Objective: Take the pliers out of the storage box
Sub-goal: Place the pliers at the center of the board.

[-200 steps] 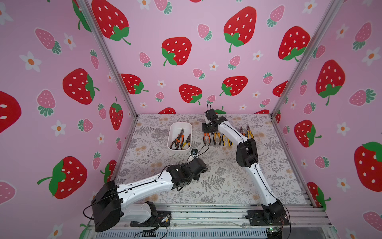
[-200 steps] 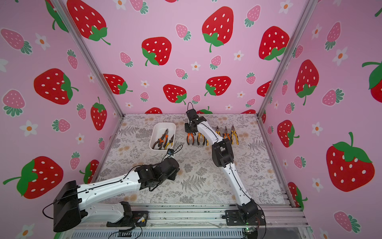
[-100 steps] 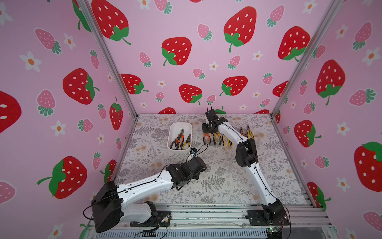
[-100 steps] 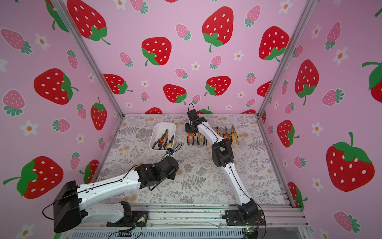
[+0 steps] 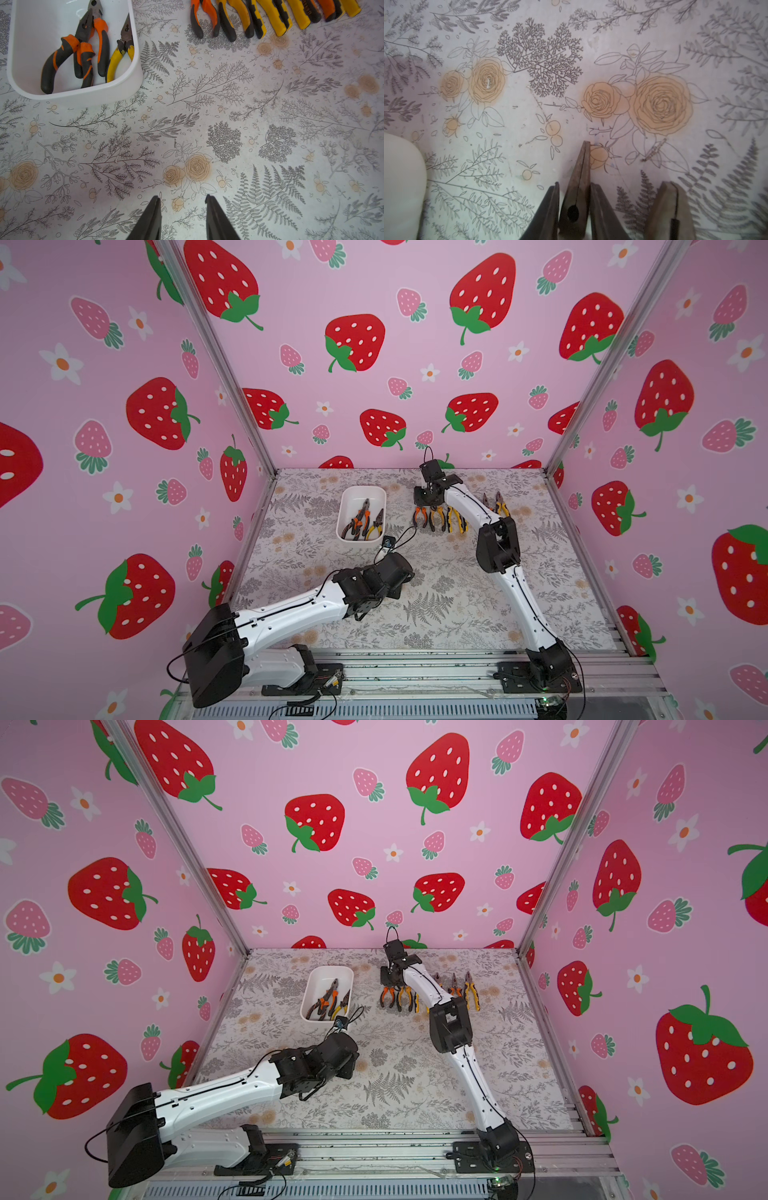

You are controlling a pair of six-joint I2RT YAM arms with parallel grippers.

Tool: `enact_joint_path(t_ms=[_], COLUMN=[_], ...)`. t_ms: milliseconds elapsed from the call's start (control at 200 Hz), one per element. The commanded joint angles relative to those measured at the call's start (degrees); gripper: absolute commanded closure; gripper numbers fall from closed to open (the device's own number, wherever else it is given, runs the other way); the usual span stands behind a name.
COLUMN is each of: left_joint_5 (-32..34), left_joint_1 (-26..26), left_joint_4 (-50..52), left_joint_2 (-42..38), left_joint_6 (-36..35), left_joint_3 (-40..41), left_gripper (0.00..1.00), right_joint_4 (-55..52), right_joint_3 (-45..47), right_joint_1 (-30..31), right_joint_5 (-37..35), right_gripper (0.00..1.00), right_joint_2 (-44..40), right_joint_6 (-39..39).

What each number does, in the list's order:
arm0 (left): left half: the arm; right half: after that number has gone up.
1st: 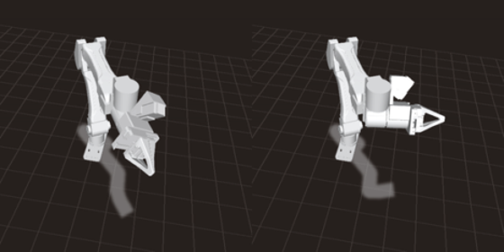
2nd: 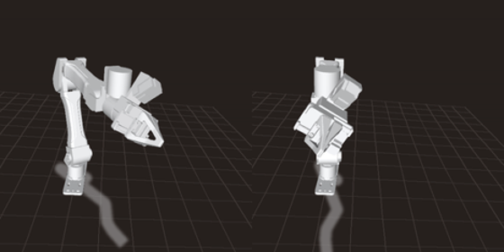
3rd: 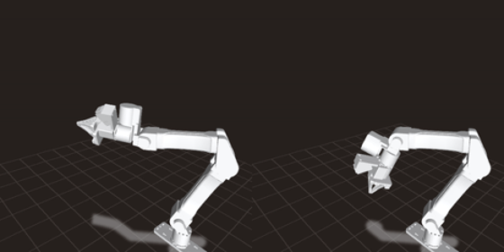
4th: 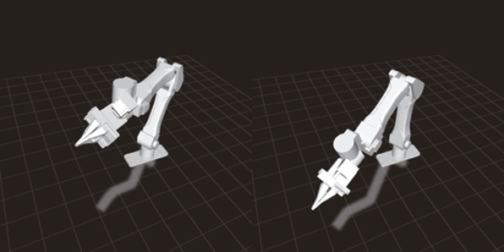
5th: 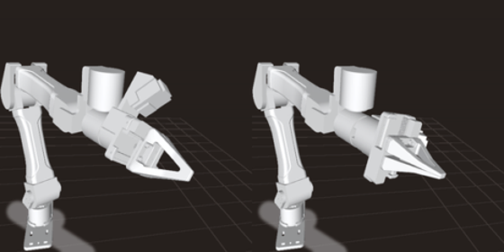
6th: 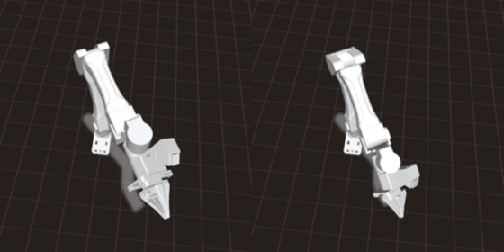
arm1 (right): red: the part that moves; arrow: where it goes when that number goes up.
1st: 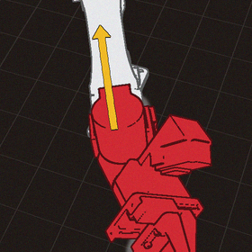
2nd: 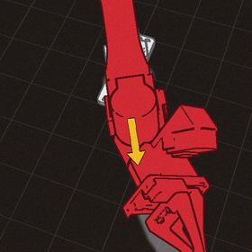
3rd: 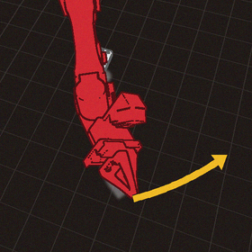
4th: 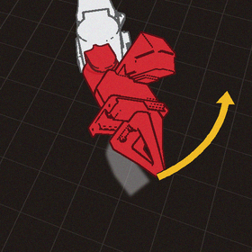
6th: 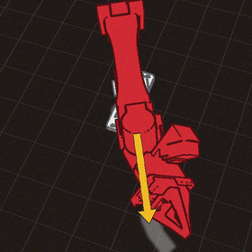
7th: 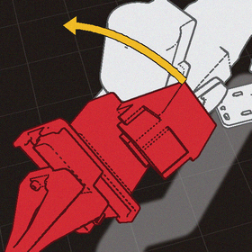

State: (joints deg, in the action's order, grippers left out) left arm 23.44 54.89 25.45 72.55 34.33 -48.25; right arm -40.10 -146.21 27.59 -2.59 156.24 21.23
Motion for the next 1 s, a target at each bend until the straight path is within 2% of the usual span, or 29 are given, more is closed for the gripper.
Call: enact_joint_path(t_ms=[0,405,995], left_joint_5=[0.0,-0.1,-0.3], left_joint_1=[-0.4,-0.4,-0.4], left_joint_4=[-0.6,-0.4,0.3], left_joint_2=[-0.7,-0.9,-3.3], left_joint_6=[0.0,0.0,0.0], left_joint_3=[-0.8,-0.8,-0.8], left_gripper=[0.62,0.62,0.63], right_joint_4=[-2.4,-2.8,1.6], right_joint_3=[-1.4,-0.2,14.2], right_joint_1=[-0.3,0.0,3.1], right_joint_5=[0.3,2.0,0.6], right_gripper=[0.71,0.73,0.77], right_joint_2=[2.1,1.6,-6.2], right_joint_6=[-0.1,1.1,7.2])
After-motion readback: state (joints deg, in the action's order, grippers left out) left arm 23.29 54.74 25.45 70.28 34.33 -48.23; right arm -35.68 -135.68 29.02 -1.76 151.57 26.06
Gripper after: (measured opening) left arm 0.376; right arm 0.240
